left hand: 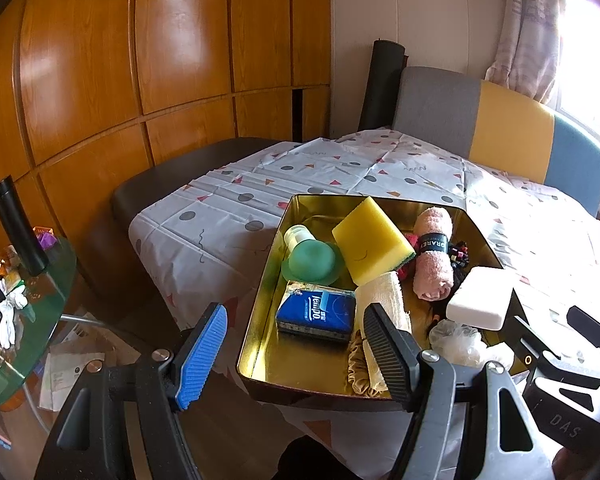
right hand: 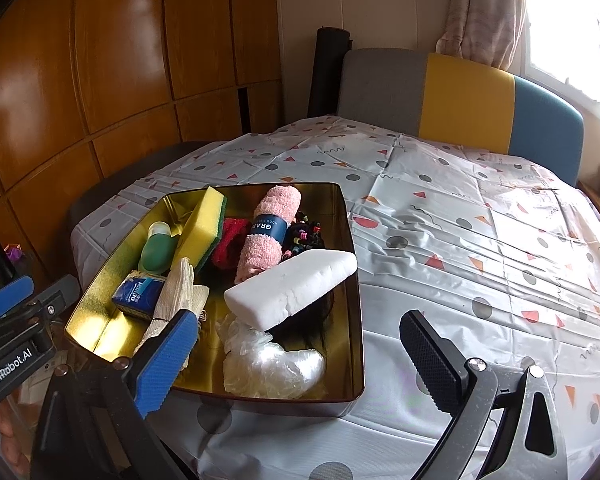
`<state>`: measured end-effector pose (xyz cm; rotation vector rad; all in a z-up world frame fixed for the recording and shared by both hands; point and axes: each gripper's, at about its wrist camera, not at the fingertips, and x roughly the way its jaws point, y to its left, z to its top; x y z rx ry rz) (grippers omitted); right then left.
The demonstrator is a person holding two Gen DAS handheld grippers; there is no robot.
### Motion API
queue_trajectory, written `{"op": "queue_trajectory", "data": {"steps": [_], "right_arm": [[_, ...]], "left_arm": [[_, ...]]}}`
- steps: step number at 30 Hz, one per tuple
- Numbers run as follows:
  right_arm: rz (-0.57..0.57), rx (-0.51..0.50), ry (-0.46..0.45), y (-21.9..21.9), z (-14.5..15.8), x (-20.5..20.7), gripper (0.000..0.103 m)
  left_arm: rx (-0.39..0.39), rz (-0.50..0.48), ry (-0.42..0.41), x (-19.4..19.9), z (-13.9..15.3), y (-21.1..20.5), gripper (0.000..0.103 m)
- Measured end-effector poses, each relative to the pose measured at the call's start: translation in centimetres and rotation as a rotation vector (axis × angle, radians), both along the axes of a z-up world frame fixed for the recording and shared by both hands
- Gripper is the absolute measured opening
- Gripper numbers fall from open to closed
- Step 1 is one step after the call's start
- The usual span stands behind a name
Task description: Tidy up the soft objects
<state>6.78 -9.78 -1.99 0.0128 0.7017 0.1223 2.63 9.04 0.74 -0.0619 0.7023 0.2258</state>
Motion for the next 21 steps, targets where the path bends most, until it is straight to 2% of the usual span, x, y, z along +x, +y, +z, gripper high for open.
{"op": "queue_trajectory", "data": {"steps": [21], "right_arm": [[-0.001,0.001,0.004,0.08,-0.32,-0.18,0.102]], "left_arm": [[-0.001,0.001,0.004,-0.06,-0.15,-0.04,0.072]]}}
